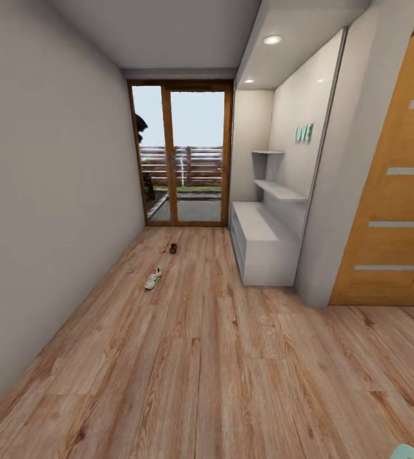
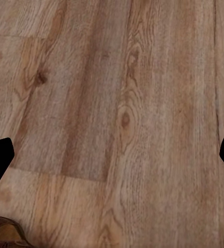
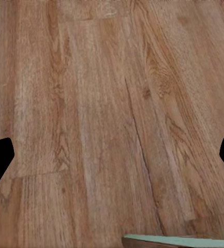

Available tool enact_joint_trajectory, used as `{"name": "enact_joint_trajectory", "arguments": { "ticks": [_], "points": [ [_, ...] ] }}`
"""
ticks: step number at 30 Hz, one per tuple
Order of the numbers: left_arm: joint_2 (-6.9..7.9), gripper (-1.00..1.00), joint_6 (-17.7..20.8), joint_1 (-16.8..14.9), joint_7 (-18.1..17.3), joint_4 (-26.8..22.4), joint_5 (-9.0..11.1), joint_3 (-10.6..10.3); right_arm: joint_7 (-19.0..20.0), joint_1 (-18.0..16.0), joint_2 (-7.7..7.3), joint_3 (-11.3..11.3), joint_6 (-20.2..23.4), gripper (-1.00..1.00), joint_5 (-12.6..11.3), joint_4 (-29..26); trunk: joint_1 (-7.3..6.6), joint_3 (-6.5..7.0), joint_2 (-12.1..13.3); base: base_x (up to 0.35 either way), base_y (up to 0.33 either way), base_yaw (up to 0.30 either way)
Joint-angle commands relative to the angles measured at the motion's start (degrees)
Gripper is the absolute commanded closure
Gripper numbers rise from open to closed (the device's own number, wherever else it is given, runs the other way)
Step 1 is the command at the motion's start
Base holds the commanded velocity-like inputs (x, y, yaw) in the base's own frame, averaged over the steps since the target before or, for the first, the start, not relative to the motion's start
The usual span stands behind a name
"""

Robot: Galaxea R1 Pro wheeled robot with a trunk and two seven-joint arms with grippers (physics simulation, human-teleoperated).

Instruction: Pick up the two gym shoes and the two sandals from the corridor floor and place them onto the hallstand (shoe rack) in the corridor, making sure they are on the rack and not on the floor. Arrange them so the two gym shoes are next to each other and the two sandals are next to each other.

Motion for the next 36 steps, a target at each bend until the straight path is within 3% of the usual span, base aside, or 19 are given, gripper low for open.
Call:
{"name": "enact_joint_trajectory", "arguments": {
  "ticks": [1,36],
  "points": [
    [-0.01,-1.00,-0.19,-0.04,0.01,0.05,-0.05,0.13,-0.02,-0.03,-0.03,0.12,-0.21,-1.00,-0.59,0.04,0.01,-0.06,-0.03,0.149,-0.002,0.002],
    [-0.04,-1.00,-0.19,-0.04,0.01,0.05,-0.05,0.13,-0.02,-0.03,0.00,0.20,-0.21,-1.00,-0.55,0.05,0.01,-0.06,-0.03,0.318,0.079,0.000]
  ]
}}
